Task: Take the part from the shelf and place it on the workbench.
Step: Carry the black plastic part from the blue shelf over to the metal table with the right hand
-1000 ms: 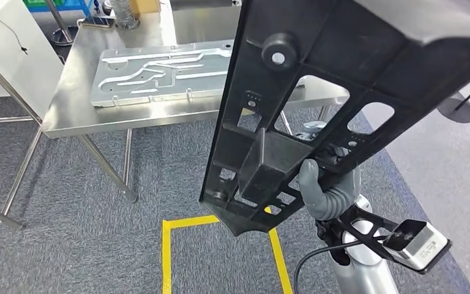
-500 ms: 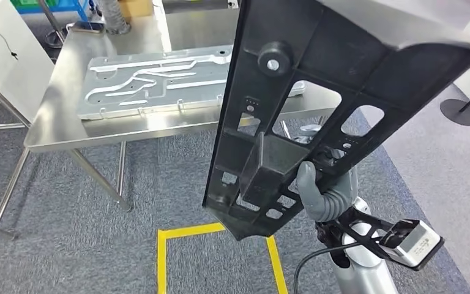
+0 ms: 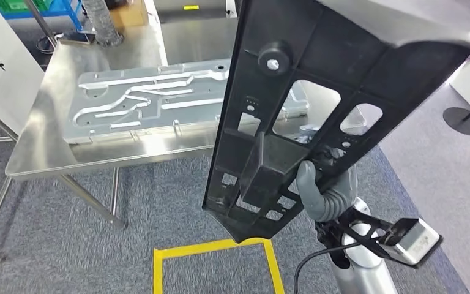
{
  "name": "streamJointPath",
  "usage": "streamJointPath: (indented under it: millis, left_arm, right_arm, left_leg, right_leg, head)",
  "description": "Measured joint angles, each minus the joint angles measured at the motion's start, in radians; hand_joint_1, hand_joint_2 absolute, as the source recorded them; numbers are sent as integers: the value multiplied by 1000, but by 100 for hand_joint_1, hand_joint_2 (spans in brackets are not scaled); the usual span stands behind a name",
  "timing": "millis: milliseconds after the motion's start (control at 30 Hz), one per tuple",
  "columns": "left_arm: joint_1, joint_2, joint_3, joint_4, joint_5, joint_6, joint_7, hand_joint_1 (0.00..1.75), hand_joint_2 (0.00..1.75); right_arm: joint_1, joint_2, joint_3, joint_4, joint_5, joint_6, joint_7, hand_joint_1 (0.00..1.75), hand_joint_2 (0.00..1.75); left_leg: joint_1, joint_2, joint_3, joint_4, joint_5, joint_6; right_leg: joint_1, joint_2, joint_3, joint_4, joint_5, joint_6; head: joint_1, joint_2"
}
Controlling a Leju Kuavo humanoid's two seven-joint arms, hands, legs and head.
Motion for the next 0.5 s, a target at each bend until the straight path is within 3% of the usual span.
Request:
streamJointPath:
  millis: [67,100,167,233,267,300,367,400,433,500]
  left_arm:
    - [-3,-1,0,0,-1,-1,0,0,175]
    - [-3,-1,0,0,-2,-1,0,0,175]
    - [-3,-1,0,0,-2,0,0,0,175]
    - [-3,-1,0,0,1,1,1,0,175]
    - [-3,-2,0,0,3,2,1,0,175]
    - [-2,-2,0,0,4,2,2,0,175]
    - [1,-5,1,0,4,2,3,0,175]
    - [2,-7,1,1,4,2,4,0,175]
    - [2,-8,1,1,4,2,4,0,175]
    - [-3,-8,1,1,4,2,4,0,175]
  right_arm:
    - [-1,0,0,-1,7,-6,-3,175,175]
    - [0,-1,0,-1,16,-11,-4,175,175]
    - [2,-1,0,-1,41,-19,-2,175,175]
    - [3,-2,0,1,61,-22,8,175,175]
    - [3,-2,0,3,66,-23,15,175,175]
    - [3,-2,0,5,67,-24,21,175,175]
    - [4,-2,0,12,66,-27,26,175,175]
    - [4,-2,1,14,67,-29,25,175,175]
    - [4,-2,1,15,67,-31,23,175,175]
    - [1,-1,1,14,67,-32,19,175,175]
  left_leg:
    - [4,-2,32,-15,-15,10]
    - [5,-4,48,-20,-25,13]
    - [5,-12,79,-24,-51,16]
    - [6,-23,116,-24,-81,16]
    - [5,-28,137,-24,-97,16]
    - [5,-33,159,-24,-114,15]
    - [1,-40,195,-21,-148,10]
    - [1,-43,208,-22,-164,5]
    - [0,-45,218,-18,-173,-1]
    - [0,-42,217,12,-165,-12]
  right_leg:
    - [-2,-3,-64,108,31,9]
    - [-3,-4,-112,171,26,12]
    - [-6,-5,-199,250,-41,20]
    - [-8,-7,-246,240,-117,26]
    - [-8,-8,-255,203,-118,25]
    - [-7,-8,-257,151,-77,21]
    - [-1,-7,-259,43,85,4]
    - [3,-6,-257,13,149,-5]
    - [5,-5,-252,-1,181,-12]
    - [5,-2,-228,-8,171,-25]
  head:
    - [0,0]
    - [0,0]
    - [0,0]
    - [0,0]
    - [0,0]
    - [0,0]
    - [1,0]
    - [0,0]
    - [0,0]
    - [0,0]
